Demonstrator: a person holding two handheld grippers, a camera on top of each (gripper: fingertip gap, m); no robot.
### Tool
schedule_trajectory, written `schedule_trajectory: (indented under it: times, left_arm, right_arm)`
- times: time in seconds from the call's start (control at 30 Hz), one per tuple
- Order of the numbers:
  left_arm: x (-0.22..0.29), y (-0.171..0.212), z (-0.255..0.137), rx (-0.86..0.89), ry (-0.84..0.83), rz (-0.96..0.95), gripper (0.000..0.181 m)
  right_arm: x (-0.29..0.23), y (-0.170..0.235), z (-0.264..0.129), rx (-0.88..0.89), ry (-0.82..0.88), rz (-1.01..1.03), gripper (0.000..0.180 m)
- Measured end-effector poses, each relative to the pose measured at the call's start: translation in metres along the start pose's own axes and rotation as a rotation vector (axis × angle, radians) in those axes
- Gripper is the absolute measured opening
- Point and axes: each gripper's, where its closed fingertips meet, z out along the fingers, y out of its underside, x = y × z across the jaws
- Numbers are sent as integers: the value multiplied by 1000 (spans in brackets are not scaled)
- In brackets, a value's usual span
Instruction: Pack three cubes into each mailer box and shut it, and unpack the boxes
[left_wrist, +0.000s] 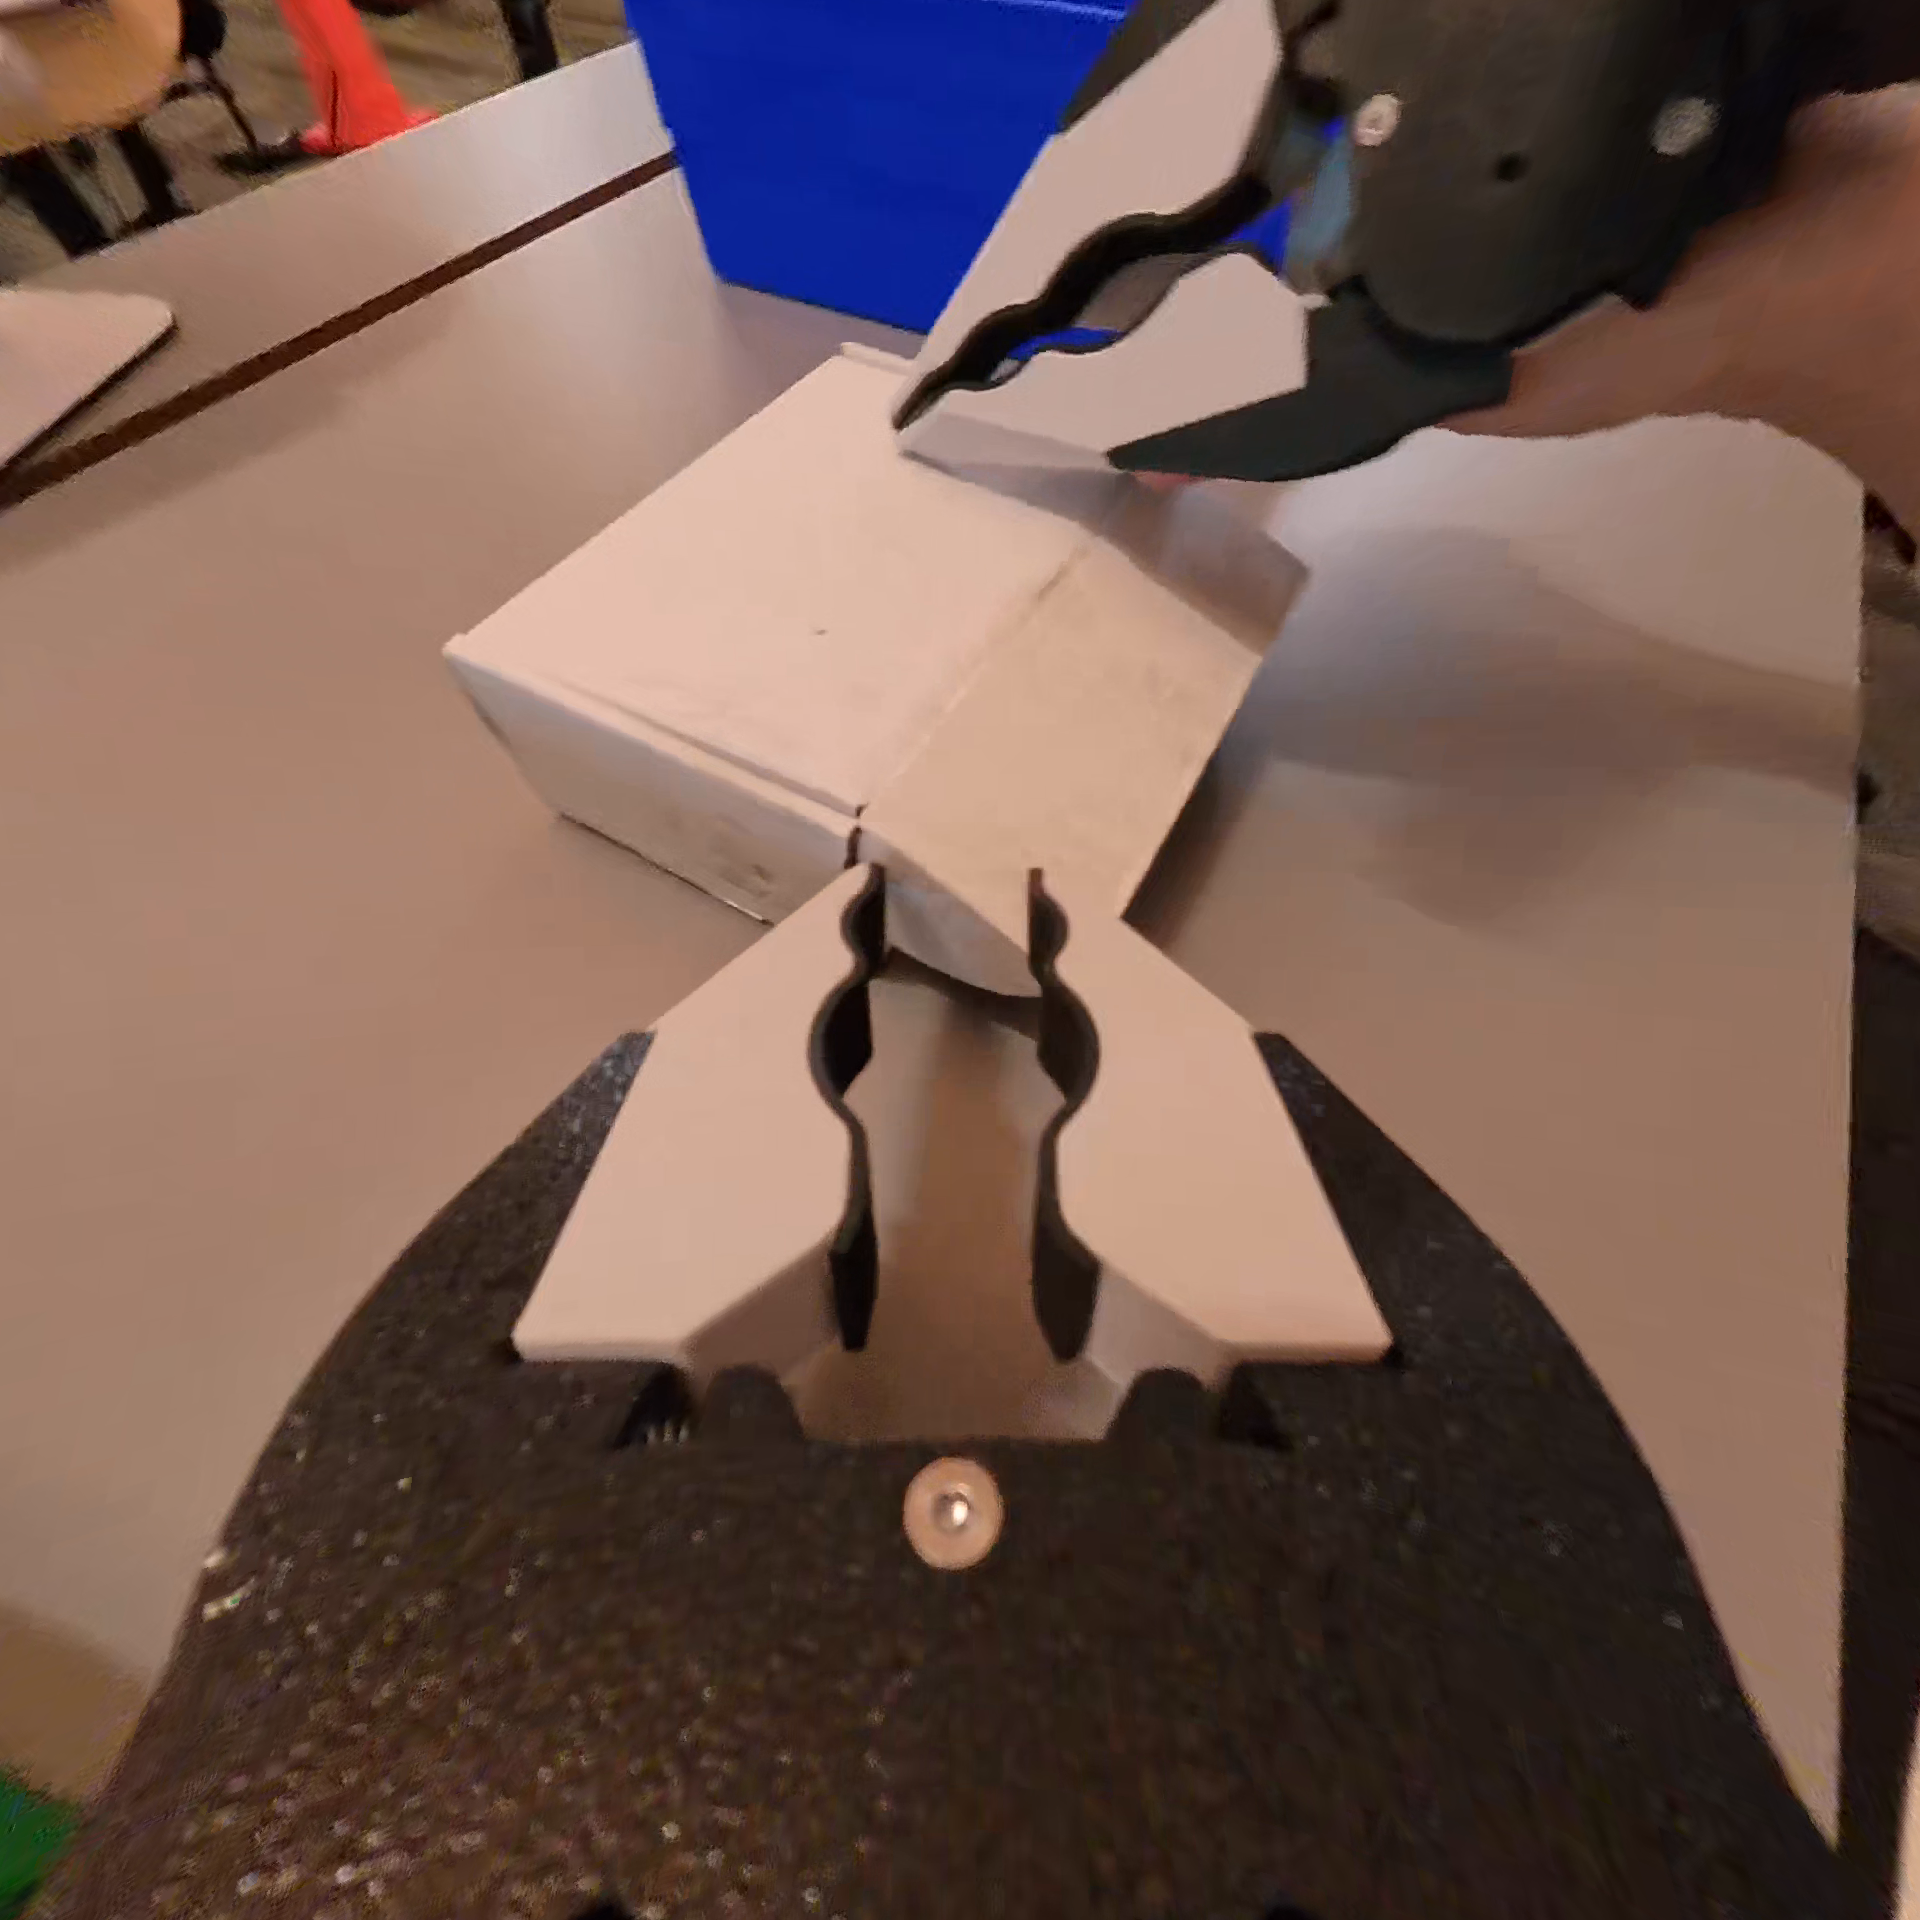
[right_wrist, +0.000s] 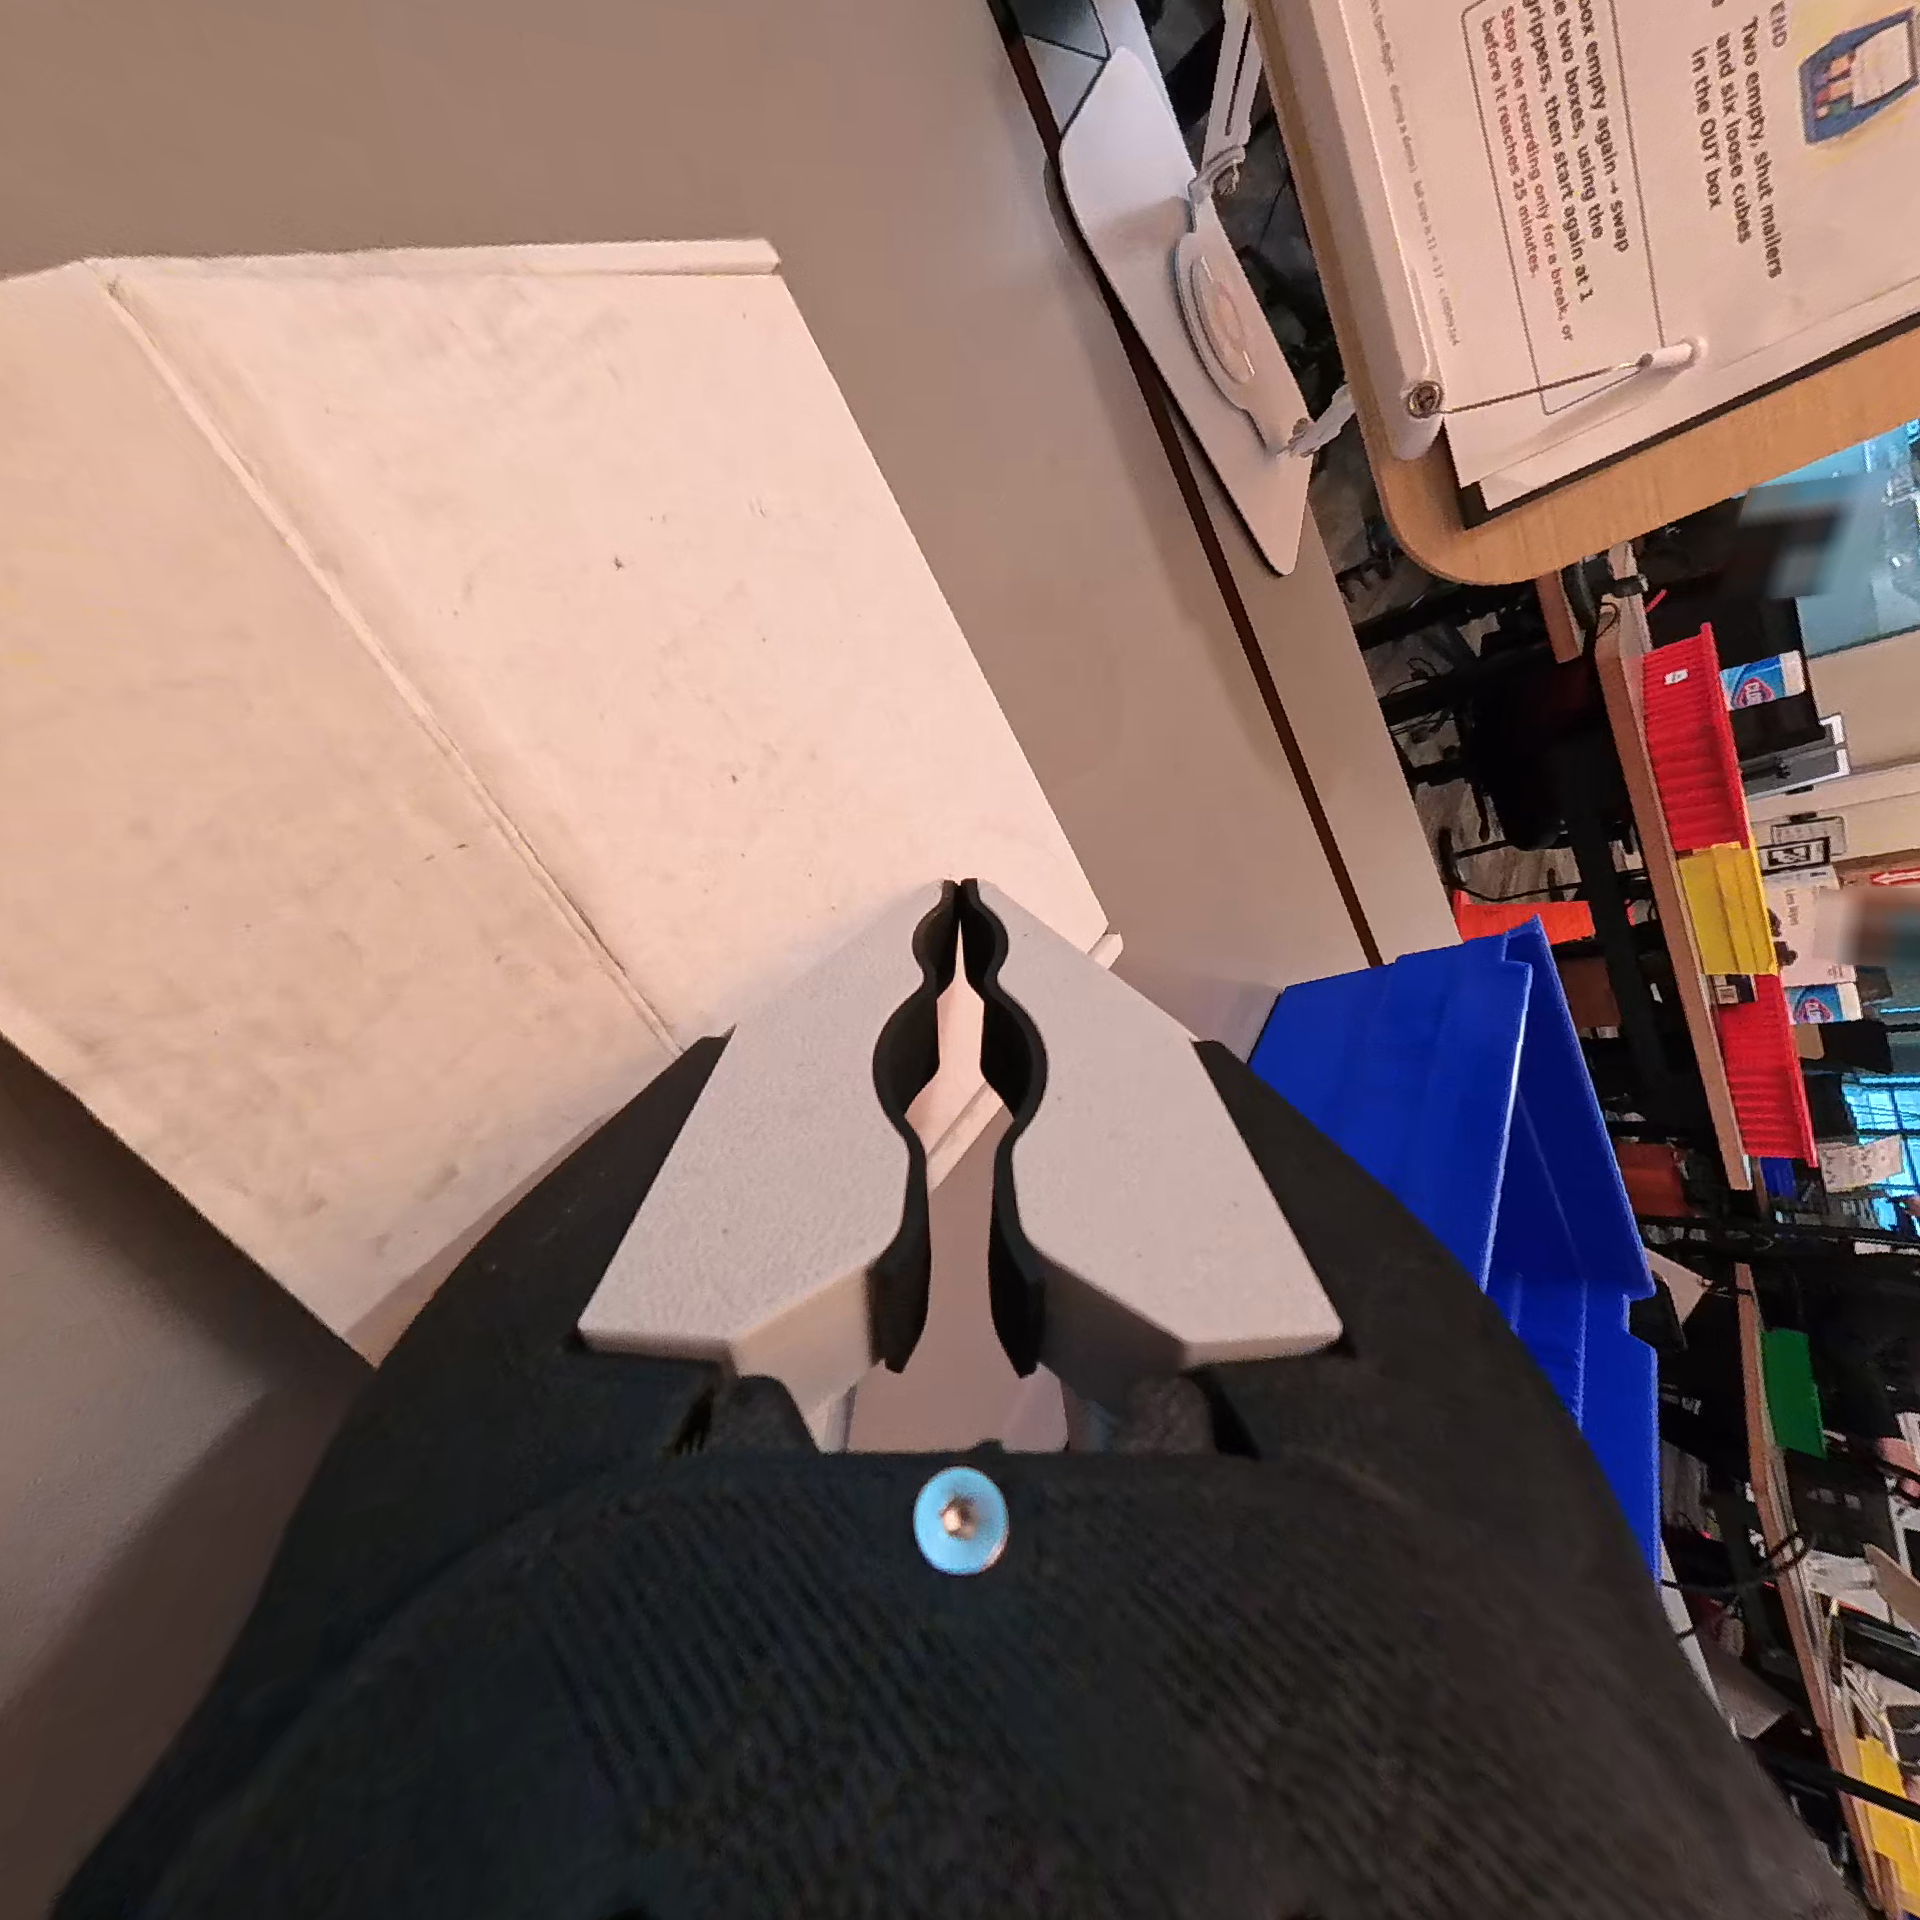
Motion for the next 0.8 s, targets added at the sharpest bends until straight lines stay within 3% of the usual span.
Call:
schedule_trajectory:
  times: [0.17, 0.37, 0.6, 0.67, 0.8]
  left_arm:
    - [-3, 4, 1, -25, 2, -116, 32]
    - [-10, 12, 7, -56, -61, -119, 34]
    - [-8, 11, 7, -61, -58, -95, 49]
    - [-10, 13, 3, -62, -62, -92, 52]
    - [-17, 11, -11, -51, -89, -29, 49]
  right_arm:
    - [0, 0, 1, 0, -7, -2, 0]
    - [-1, -1, 2, 4, -28, -3, 0]
    - [-3, -3, -1, 63, -87, -10, 0]
    - [5, -3, -13, 98, -97, 60, 22]
    - [20, 7, -59, 170, -106, 194, 23]
